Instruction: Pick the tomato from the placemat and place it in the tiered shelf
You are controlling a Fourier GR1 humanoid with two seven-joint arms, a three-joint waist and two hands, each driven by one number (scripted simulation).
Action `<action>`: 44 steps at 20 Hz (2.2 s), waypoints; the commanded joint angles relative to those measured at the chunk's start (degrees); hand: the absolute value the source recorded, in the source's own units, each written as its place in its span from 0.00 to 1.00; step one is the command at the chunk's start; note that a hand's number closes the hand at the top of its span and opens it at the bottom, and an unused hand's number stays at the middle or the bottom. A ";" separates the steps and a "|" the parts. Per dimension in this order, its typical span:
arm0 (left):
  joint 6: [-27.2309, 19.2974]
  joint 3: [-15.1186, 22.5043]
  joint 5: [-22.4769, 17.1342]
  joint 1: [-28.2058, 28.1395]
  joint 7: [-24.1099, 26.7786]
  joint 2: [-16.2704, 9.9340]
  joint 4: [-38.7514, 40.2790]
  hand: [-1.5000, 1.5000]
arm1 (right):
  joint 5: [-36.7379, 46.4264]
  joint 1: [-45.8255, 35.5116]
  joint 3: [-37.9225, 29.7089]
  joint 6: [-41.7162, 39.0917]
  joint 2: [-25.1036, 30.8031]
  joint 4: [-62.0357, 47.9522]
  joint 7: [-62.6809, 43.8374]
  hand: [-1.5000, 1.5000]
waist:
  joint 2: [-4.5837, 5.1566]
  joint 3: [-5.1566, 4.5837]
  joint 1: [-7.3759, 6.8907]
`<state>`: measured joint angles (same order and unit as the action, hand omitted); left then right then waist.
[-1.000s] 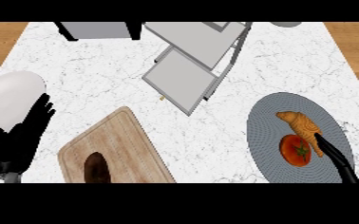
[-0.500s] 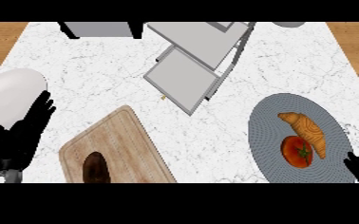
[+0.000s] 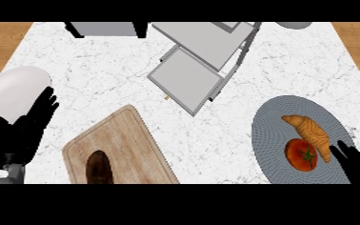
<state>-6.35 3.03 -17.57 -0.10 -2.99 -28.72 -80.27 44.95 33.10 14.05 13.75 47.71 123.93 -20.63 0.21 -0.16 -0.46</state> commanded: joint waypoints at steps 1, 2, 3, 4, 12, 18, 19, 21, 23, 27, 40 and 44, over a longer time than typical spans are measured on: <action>-0.73 0.79 1.81 -3.29 0.37 1.78 -2.56 0.50 | 7.39 -5.46 4.99 -7.61 -3.48 0.98 -8.24 0.00 | -0.20 0.12 -0.12; 1.25 -0.87 1.44 3.02 1.92 2.57 5.94 0.50 | 3.94 -9.01 2.73 -9.99 -3.07 -1.37 -6.16 0.00 | -0.06 0.11 0.38; -1.07 -0.13 2.04 -2.25 -1.51 1.93 -3.75 0.50 | 5.55 -11.03 4.62 -10.94 -5.58 -3.18 -7.68 0.00 | -0.20 0.16 -0.15; 0.99 -1.31 1.74 -1.64 -0.83 2.19 -1.20 0.50 | 4.16 -10.80 2.26 -10.46 -5.92 -4.87 -3.88 0.00 | -0.22 0.16 0.28; 4.01 -3.99 4.21 1.19 2.13 3.92 4.32 0.50 | 7.84 -18.72 1.51 -12.09 -12.81 -17.51 -0.13 0.00 | -0.19 0.16 0.49; 4.92 -5.37 4.90 -5.64 -0.56 4.46 -4.16 0.50 | 9.19 -18.79 -2.34 -10.46 -15.16 -21.26 5.05 0.00 | -0.29 0.17 0.38; 4.58 -6.36 4.85 -2.97 -3.89 3.81 -4.94 0.50 | 8.24 -18.59 -3.38 -11.09 -15.24 -20.63 6.17 0.00 | -0.28 0.17 0.49; 6.77 -8.34 4.29 -2.19 -2.84 3.65 -1.98 0.50 | 11.88 -20.69 -1.67 -9.85 -18.04 -24.13 6.95 0.00 | -0.25 0.17 0.45; 5.37 -7.15 6.73 -1.68 -2.62 5.95 -1.49 0.50 | 12.64 -23.09 -2.04 -9.83 -19.93 -28.21 8.44 0.00 | -0.23 0.17 0.42; 6.03 -7.80 8.36 -2.39 -2.20 7.71 -2.44 0.50 | 12.56 -24.14 -5.48 -11.77 -20.10 -31.20 11.50 0.00 | -0.24 0.16 0.42; 6.72 -8.95 10.14 -5.48 -3.09 9.66 -6.73 0.50 | 15.23 -25.91 -7.05 -12.16 -21.70 -32.39 15.56 1.00 | -0.32 0.16 0.26; 7.51 -9.59 11.45 -2.26 -1.37 10.32 -1.98 0.50 | 19.18 -25.72 -7.48 -7.20 -23.73 -32.89 16.15 1.00 | -0.25 0.15 0.54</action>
<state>1.14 -6.52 -7.21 -2.32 -5.19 -19.48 -82.85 61.32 6.53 6.62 4.43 25.40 90.96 -3.98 -0.58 -0.90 -0.03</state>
